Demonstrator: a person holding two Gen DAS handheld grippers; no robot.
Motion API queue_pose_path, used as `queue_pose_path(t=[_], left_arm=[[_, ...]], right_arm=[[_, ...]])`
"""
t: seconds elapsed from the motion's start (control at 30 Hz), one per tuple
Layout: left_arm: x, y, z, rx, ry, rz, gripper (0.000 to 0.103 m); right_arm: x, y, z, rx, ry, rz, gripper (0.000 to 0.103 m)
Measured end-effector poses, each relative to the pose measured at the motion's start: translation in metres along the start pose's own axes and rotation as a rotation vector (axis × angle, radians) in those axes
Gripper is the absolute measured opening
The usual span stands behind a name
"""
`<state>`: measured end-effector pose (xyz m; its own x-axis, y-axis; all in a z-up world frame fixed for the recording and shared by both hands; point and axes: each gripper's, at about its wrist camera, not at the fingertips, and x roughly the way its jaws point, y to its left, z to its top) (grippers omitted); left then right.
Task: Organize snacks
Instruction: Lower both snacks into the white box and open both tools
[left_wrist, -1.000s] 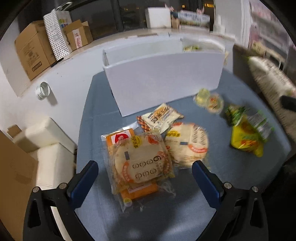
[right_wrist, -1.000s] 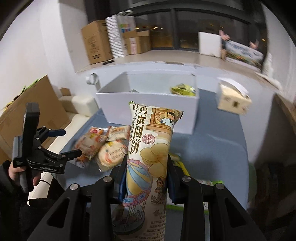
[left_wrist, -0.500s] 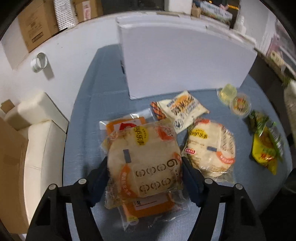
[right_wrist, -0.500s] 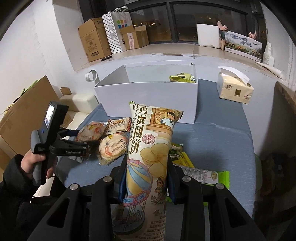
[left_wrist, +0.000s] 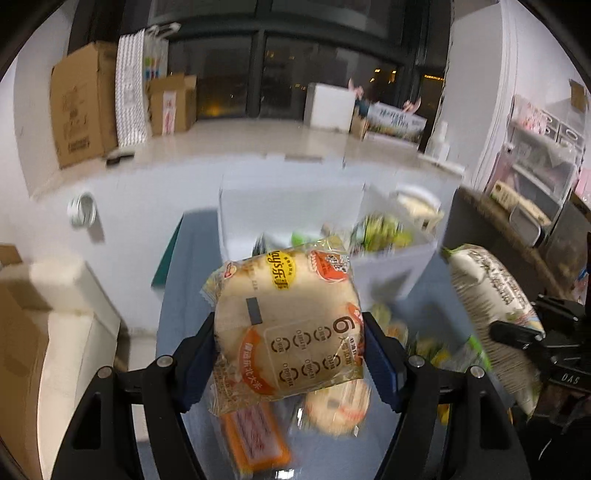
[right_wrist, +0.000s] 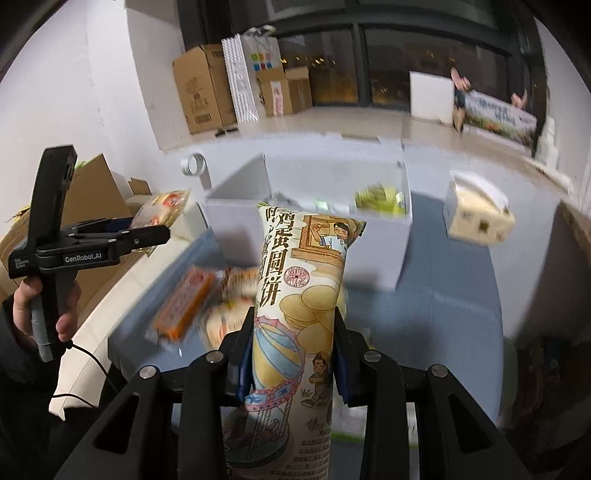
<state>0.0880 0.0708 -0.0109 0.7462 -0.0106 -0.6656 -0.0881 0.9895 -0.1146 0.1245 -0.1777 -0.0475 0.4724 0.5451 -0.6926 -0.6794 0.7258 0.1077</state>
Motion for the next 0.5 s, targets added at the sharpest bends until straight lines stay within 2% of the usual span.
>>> queue_pose_path(t=[0.1,0.23,0.33,0.43,0.5], left_arm=[[0.010,-0.004,0.039,0.026,-0.039,0.012,0.077],[0.047,0.003,0.091,0.023,-0.032,0.013,0.077],[0.079,0.010,0.116,0.018,-0.010,0.061,0.077],[0.111,0.017,0.129,0.011,0.023,0.075,0.077],[0.128,0.021,0.130,0.003,0.054,0.076,0.078]], right_arm=[[0.003,-0.003,0.033,0.000,-0.042,0.016,0.038],[0.030,-0.014,0.088,0.042,-0.068,0.031,0.038],[0.074,-0.027,0.128,0.068,-0.021,0.006,0.038],[0.113,-0.037,0.152,0.066,0.028,-0.065,0.038],[0.138,-0.051,0.163,0.129,0.067,-0.058,0.038]])
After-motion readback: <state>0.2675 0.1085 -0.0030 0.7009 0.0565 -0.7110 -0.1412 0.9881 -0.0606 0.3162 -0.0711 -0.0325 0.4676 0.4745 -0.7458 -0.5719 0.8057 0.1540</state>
